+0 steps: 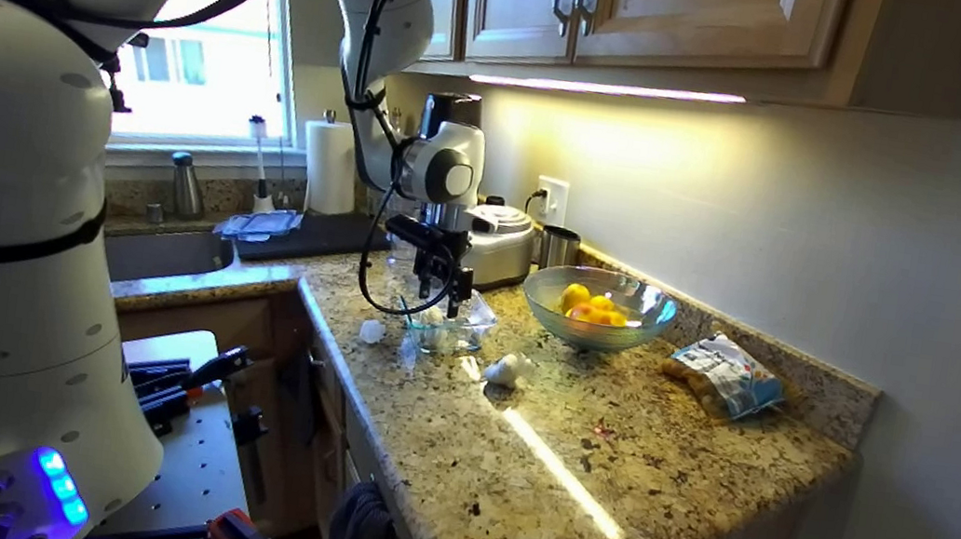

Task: Take out all the cloves of garlic in the bowl and put them on the table

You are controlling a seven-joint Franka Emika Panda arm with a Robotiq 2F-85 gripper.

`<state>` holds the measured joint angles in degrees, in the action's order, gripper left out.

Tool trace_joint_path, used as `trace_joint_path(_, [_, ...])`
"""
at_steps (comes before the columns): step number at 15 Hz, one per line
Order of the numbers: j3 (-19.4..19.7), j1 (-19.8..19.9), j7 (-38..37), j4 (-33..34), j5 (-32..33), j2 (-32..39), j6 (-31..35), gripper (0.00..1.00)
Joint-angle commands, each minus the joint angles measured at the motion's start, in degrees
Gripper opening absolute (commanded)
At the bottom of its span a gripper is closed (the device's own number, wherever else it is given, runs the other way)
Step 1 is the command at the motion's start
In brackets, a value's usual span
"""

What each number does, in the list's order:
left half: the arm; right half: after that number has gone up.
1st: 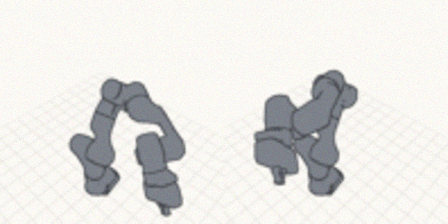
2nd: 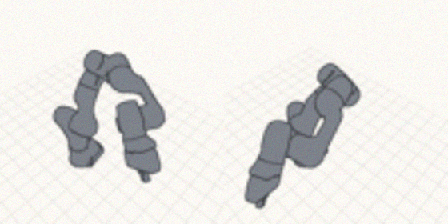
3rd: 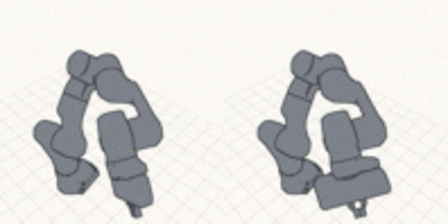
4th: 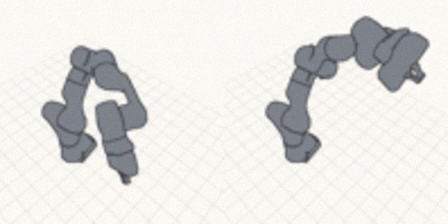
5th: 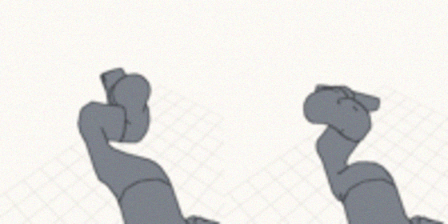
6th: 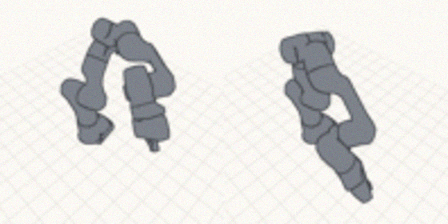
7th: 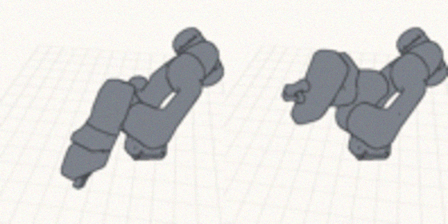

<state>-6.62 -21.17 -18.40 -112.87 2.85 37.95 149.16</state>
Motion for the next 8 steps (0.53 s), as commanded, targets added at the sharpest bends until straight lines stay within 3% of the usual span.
trace_joint_path(1, [0.58, -0.72, 1.49, 0.83, 0.77, 0.50, -1.93, 1.00])
trace_joint_path(6, [0.12, -0.32, 3.34, 1.17, 0.62, 1.67, -1.10, 1.00])
trace_joint_path(8, [0.44, -0.53, 3.66, 1.84, 0.85, 2.80, -0.84, 0.95])
